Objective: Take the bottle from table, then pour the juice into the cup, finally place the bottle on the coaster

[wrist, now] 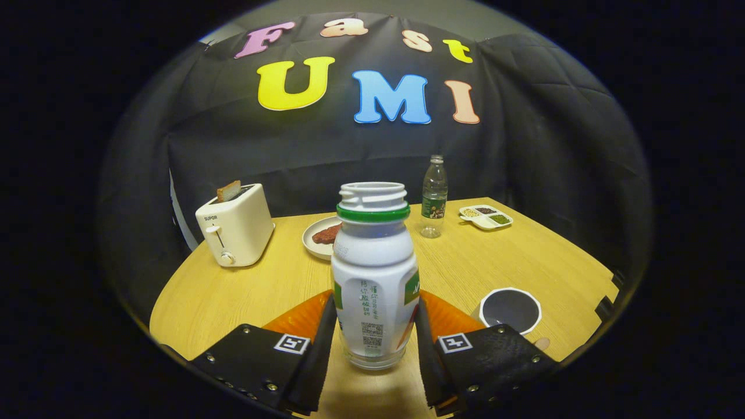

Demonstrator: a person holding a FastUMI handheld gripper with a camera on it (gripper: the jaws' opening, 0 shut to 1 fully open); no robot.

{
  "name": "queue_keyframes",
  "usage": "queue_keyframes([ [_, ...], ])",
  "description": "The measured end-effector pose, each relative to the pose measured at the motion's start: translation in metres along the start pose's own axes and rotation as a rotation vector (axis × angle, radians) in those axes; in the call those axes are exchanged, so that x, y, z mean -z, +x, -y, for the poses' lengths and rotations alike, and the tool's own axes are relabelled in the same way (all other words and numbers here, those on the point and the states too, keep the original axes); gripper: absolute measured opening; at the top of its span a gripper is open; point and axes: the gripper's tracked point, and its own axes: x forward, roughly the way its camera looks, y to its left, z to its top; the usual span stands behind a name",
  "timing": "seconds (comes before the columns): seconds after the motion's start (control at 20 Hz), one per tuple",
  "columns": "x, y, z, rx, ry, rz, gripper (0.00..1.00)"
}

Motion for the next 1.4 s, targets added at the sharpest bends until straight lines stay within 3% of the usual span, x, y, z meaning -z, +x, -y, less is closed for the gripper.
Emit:
queue_keyframes([
  [0.55,-0.022,0.027,-0.014,0.062,-0.096,0.05,0.66],
  [1.4,-0.046,0.089,-0.022,0.105,-0.103,0.104,0.66],
])
